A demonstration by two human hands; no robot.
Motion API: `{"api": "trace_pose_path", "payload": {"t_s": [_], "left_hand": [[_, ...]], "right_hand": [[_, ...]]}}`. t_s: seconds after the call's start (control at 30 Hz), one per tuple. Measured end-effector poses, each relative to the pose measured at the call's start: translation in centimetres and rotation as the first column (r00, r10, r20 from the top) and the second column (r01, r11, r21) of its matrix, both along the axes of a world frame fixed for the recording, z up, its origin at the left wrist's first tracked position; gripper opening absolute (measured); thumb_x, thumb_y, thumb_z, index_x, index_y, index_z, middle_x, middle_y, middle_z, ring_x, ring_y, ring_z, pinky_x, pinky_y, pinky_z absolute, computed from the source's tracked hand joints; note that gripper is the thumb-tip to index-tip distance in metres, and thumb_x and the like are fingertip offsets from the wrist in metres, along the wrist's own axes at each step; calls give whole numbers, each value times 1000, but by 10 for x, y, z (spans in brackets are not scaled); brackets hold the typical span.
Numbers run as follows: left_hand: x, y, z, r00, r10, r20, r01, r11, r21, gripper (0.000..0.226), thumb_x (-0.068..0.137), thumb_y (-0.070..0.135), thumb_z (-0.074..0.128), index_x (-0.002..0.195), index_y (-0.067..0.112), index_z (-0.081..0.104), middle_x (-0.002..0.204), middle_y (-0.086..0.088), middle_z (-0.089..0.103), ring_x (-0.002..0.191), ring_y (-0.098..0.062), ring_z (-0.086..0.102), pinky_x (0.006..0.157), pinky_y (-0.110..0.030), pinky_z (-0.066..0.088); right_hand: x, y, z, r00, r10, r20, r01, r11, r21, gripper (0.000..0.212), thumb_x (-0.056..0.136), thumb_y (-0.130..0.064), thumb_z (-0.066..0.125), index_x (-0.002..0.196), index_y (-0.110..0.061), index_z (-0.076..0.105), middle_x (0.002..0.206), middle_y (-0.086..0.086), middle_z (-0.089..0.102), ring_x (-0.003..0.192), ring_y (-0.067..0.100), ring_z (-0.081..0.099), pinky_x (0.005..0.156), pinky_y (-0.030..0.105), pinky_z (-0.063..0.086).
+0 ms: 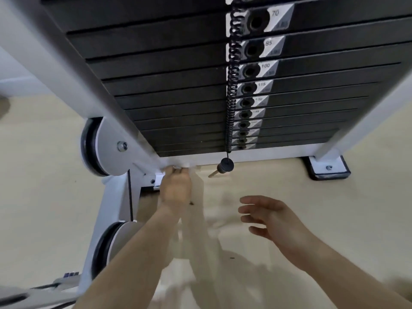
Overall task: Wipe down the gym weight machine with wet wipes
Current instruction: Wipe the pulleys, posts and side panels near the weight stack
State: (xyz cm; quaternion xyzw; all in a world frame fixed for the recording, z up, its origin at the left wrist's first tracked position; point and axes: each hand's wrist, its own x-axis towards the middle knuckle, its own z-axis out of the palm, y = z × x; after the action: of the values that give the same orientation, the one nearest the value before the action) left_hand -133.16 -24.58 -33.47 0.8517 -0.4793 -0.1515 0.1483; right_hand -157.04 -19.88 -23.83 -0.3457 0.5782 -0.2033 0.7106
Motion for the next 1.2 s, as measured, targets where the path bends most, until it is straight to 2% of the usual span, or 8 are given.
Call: {"api": "trace_pose_path", "payload": {"t_s": [0.17, 0.37, 0.53, 0.67, 0.87, 1.0, 1.1, 1.2], "left_hand": [[11, -5, 12, 936, 269, -225, -317, 924, -214, 14, 92, 12, 51, 81, 18, 58, 76, 1, 55, 82, -26, 58, 63, -25, 34], [-48, -20, 5, 884, 115, -453, -258, 928, -268, 6, 88, 14, 62, 83, 17, 62, 89, 1, 64, 81, -18, 58, 73, -27, 46], [-53, -4, -8, 886, 47, -461, -176, 954, -241, 26, 92, 3, 51, 107, 22, 61, 107, 7, 60, 85, -11, 59, 77, -20, 45], [-44, 31, 4, 825, 101, -556, -313, 901, -301, 32, 90, 3, 58, 116, 23, 61, 110, -3, 64, 92, -14, 62, 84, -20, 50], [-91, 37, 38, 878, -271, -395, 112, 918, -381, 20, 80, -2, 58, 85, 14, 67, 79, 13, 60, 73, -7, 55, 66, -20, 45], [-86, 18, 35, 871, -404, -278, 341, 907, -249, 44, 82, -6, 51, 122, 10, 58, 112, -4, 61, 102, -20, 58, 86, -26, 46], [-82, 11, 47, 867, -201, -456, 164, 979, -120, 64, 86, 1, 50, 145, 20, 34, 135, -4, 51, 117, -21, 55, 92, -26, 44], [-65, -3, 54, 926, -12, -377, -22, 996, -88, 44, 91, 3, 47, 135, 9, 43, 129, -12, 52, 114, -28, 52, 80, -19, 33]], "right_hand": [[27, -15, -9, 998, -28, 56, 26, 999, 32, 30, 95, -1, 46, 108, -15, 70, 101, 6, 70, 83, 15, 68, 78, 30, 53], [35, -18, -9, 994, -60, 93, 54, 997, 63, 31, 92, 5, 46, 110, -9, 68, 97, 4, 67, 85, 16, 64, 76, 29, 50], [22, -44, -13, 996, -93, -14, 91, 991, -100, 47, 93, 4, 42, 125, -26, 59, 130, -11, 53, 117, 12, 54, 92, 35, 50], [36, -65, -13, 995, -38, 97, 52, 987, -150, 56, 94, 8, 38, 126, -34, 55, 117, -18, 59, 91, 11, 51, 83, 32, 46], [59, -77, -16, 995, 80, 64, -70, 988, -140, 44, 91, 0, 49, 127, -23, 57, 111, -8, 60, 82, 10, 58, 82, 28, 50], [49, -87, -24, 953, 30, -302, -108, 963, -246, 18, 90, -20, 64, 108, -19, 69, 96, 2, 68, 79, 15, 61, 88, 35, 53], [52, -89, -23, 973, -94, -212, 55, 982, -183, 11, 90, -14, 66, 95, -23, 72, 84, -1, 65, 69, 14, 56, 70, 27, 48], [66, -79, -21, 984, -159, 76, 157, 987, 32, 20, 96, -10, 55, 110, -13, 69, 90, 2, 64, 78, 18, 60, 69, 25, 49]]}}
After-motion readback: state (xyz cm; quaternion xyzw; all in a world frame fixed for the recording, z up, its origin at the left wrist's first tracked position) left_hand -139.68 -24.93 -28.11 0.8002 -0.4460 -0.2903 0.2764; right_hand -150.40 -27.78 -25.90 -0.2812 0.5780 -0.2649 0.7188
